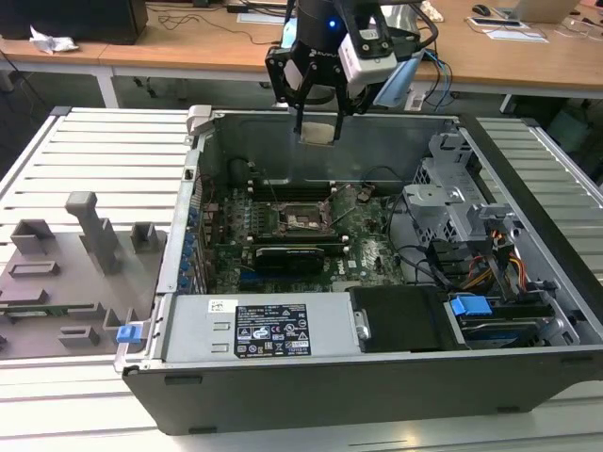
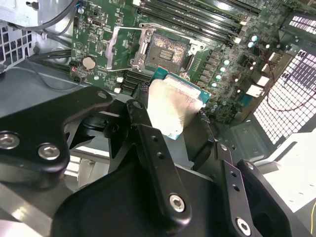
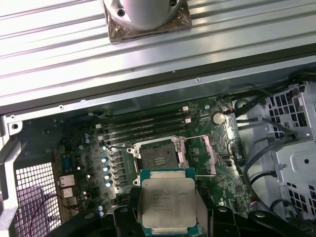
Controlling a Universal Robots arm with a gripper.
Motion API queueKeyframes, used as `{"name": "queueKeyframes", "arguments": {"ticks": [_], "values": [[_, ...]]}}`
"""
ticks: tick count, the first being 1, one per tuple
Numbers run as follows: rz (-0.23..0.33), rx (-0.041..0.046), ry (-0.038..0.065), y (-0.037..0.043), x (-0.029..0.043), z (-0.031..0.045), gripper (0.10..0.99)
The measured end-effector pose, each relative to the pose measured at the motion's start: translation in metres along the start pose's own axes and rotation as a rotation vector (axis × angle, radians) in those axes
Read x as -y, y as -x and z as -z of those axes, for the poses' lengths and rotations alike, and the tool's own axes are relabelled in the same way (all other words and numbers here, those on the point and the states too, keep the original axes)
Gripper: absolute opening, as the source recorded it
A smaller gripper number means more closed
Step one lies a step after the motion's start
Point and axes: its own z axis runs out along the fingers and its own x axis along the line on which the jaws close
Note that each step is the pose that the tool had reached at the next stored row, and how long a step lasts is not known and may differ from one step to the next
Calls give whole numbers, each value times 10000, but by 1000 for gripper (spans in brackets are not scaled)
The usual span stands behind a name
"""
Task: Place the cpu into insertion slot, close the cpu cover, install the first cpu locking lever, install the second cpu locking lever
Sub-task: 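Place the cpu into insertion slot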
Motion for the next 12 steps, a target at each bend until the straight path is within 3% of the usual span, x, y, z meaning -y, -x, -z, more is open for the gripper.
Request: {"name": "queueKeyframes", "arguments": {"ticks": [12], "values": [[-531,48,8,0,0,0,529]]}}
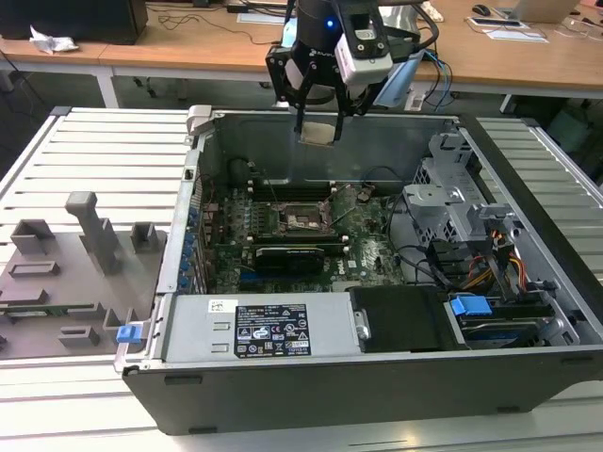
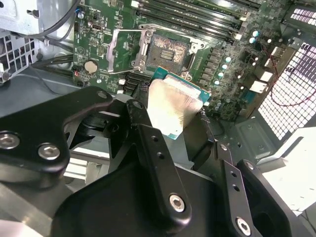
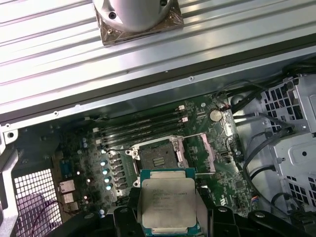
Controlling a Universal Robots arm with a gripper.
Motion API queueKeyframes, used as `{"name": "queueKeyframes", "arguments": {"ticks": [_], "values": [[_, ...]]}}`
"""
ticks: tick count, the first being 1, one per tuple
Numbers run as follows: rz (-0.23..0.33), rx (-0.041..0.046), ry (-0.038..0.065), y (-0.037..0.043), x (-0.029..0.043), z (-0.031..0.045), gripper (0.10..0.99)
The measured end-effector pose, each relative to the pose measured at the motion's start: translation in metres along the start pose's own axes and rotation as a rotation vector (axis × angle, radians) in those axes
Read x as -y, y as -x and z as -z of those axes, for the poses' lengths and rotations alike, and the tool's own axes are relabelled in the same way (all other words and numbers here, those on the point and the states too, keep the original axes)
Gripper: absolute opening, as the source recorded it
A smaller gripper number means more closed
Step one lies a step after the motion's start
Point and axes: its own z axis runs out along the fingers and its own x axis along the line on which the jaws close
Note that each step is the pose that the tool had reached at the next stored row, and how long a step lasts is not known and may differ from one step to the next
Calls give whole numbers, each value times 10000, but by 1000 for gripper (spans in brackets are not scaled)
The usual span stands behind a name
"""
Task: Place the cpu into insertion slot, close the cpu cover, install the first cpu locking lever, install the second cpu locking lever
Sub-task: 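Place the cpu into insertion slot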
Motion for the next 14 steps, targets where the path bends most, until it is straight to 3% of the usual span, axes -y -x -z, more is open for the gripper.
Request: {"name": "queueKeyframes", "arguments": {"ticks": [14], "values": [[-598,53,11,0,0,-1,529]]}}
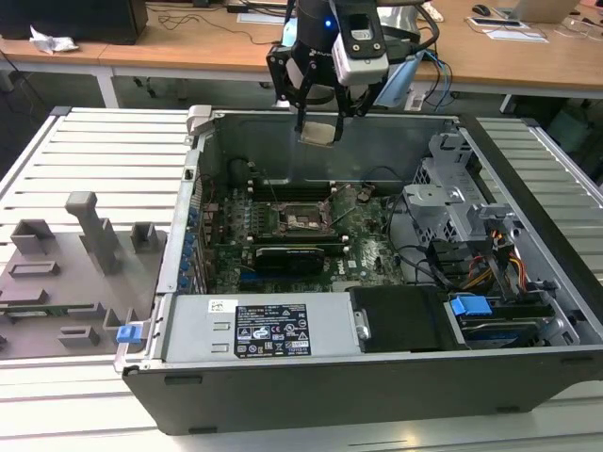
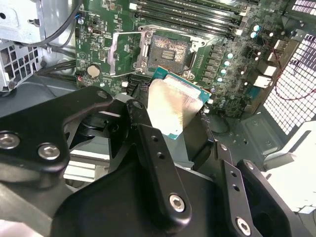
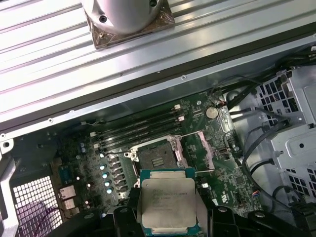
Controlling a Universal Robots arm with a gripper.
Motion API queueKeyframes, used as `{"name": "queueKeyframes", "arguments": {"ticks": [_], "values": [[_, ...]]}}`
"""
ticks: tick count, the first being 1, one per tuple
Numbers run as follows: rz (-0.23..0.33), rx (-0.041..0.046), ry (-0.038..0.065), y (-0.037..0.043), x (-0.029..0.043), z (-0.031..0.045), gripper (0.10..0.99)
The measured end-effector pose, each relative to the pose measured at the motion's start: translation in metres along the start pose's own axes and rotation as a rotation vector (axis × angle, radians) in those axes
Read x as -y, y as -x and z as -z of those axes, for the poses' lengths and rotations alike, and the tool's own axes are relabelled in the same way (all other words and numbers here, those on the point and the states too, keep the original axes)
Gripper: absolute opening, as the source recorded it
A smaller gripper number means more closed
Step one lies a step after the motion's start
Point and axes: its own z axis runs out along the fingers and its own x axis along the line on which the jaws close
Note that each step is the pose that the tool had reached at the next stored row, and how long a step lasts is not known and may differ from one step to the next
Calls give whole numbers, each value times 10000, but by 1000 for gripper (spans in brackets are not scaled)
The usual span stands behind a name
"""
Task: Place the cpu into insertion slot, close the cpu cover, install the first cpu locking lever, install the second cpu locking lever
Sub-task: 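Place the cpu into insertion slot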
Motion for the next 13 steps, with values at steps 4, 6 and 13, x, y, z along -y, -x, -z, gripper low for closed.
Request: {"name": "queueKeyframes", "arguments": {"ticks": [4,6,13], "values": [[-171,16,4,0,0,-1,529],[-281,25,5,0,0,-1,529],[-692,62,13,0,0,-1,529]]}}
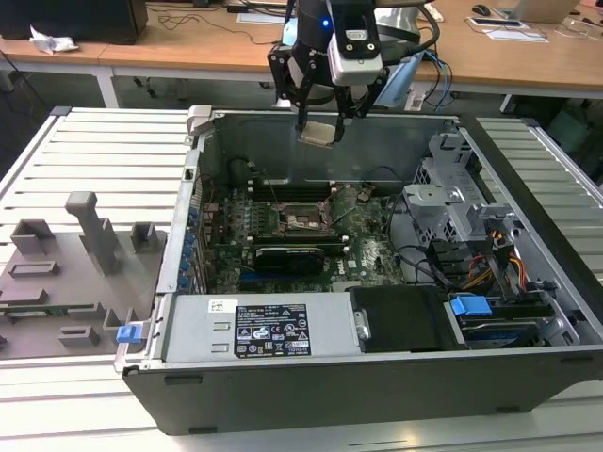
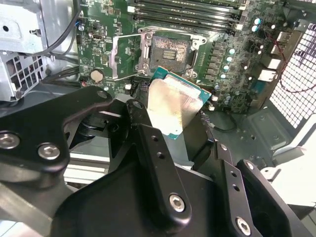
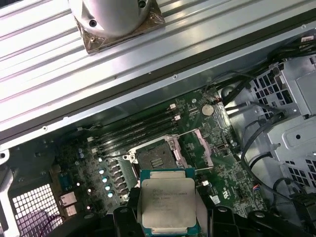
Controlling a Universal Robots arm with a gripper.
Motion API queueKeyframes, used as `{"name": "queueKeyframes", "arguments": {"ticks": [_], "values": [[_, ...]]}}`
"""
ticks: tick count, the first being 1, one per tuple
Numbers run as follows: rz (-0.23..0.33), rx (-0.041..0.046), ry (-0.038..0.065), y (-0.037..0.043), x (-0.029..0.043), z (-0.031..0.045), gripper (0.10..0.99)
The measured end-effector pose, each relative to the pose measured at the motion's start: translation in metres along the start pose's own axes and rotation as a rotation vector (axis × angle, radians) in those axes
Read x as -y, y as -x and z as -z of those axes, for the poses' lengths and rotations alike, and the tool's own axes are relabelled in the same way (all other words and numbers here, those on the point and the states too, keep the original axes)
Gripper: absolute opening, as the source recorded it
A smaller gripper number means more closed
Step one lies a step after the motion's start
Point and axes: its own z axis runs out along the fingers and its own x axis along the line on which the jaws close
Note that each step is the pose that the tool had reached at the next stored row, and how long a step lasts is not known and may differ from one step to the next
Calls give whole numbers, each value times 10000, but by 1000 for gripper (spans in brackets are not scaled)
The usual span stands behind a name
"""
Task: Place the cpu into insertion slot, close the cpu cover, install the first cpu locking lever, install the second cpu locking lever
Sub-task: 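Place the cpu into insertion slot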
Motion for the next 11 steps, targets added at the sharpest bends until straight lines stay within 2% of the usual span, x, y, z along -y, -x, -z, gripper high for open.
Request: {"name": "queueKeyframes", "arguments": {"ticks": [2,7,11], "values": [[-104,9,2,0,0,-2,529],[-1299,116,25,1,2,-21,529],[-1801,161,35,-4,4,-26,529]]}}
